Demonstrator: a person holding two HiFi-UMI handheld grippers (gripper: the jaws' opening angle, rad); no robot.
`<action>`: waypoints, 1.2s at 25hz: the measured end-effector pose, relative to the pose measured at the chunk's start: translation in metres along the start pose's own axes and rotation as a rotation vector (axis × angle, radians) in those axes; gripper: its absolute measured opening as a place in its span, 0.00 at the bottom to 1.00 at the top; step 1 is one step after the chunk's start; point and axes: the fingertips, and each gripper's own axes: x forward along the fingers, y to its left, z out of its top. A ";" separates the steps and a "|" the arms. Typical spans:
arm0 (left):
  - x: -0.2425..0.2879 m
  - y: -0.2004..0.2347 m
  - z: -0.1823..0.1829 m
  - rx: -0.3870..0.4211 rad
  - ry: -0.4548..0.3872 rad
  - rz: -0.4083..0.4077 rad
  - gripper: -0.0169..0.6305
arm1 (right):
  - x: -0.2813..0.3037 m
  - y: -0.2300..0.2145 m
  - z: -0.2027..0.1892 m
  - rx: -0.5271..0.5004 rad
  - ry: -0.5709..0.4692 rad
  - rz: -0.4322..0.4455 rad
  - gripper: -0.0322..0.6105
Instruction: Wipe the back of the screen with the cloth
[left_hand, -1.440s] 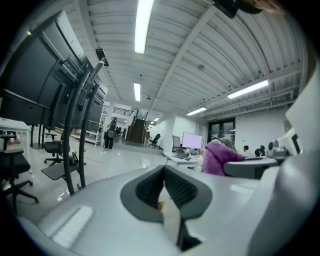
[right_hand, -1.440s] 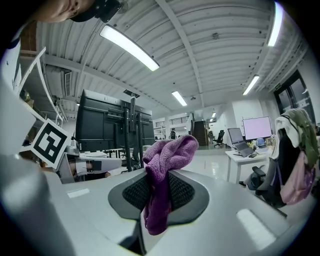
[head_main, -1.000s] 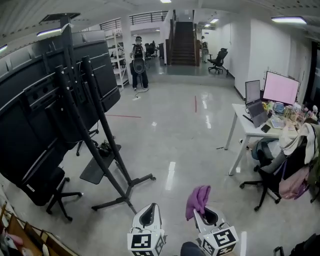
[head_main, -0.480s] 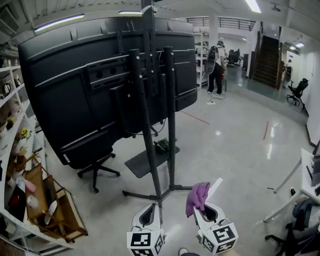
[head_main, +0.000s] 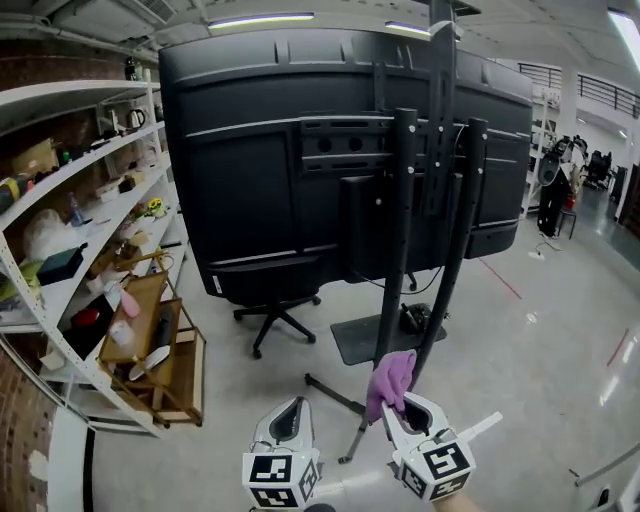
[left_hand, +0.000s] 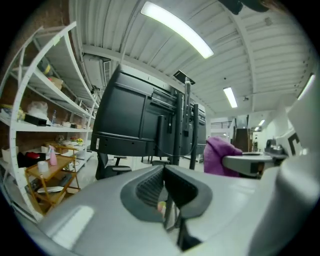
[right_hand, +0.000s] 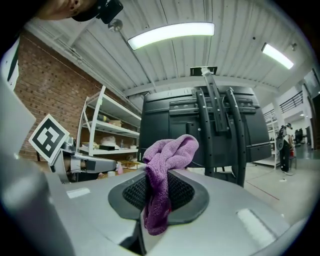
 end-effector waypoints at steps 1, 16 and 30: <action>0.002 0.005 0.002 0.001 0.001 0.023 0.04 | 0.010 0.003 0.002 -0.003 -0.003 0.030 0.15; 0.091 0.130 0.106 0.085 -0.033 0.164 0.04 | 0.209 0.060 0.143 -0.419 -0.159 0.302 0.15; 0.167 0.253 0.444 0.263 -0.235 0.124 0.04 | 0.382 0.074 0.446 -0.828 -0.398 0.007 0.15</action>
